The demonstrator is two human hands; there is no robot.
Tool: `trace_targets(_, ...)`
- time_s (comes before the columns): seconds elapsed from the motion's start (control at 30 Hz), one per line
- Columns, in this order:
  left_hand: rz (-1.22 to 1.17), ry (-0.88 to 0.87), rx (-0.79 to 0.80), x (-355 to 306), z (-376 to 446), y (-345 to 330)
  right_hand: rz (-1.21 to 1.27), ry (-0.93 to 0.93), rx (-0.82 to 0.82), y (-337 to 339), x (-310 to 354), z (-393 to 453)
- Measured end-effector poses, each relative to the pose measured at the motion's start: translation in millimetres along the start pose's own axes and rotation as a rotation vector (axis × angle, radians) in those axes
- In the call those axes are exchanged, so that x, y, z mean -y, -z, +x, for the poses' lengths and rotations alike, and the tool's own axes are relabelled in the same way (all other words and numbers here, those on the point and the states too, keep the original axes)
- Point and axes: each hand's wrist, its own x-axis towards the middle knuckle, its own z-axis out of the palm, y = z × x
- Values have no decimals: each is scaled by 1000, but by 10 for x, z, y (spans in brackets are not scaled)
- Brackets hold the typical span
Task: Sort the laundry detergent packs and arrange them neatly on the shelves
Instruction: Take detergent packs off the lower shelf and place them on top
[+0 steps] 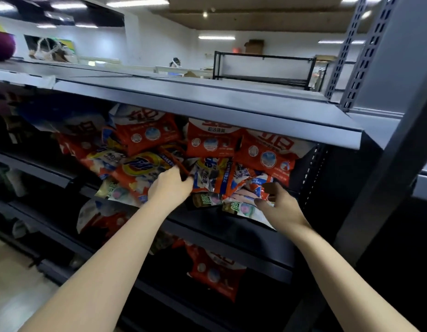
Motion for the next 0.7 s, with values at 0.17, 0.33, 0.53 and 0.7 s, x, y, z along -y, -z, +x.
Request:
trace_targets(0.17,-258,-96,126,65,578,-234,81,-159,-185,-138,-143,420)
trace_targets(0.33,-367,-173,212,151,1081,-360,169,-371,-302,-171,-298,900)
trace_targets(0.53,-487,-149,211,261,1696,-480,236,-479,-389,-169,-489,1278)
trace_targets(0.7,-539,-161,245,240,2058,-626,383,-461,-416,-194,-610,1388)
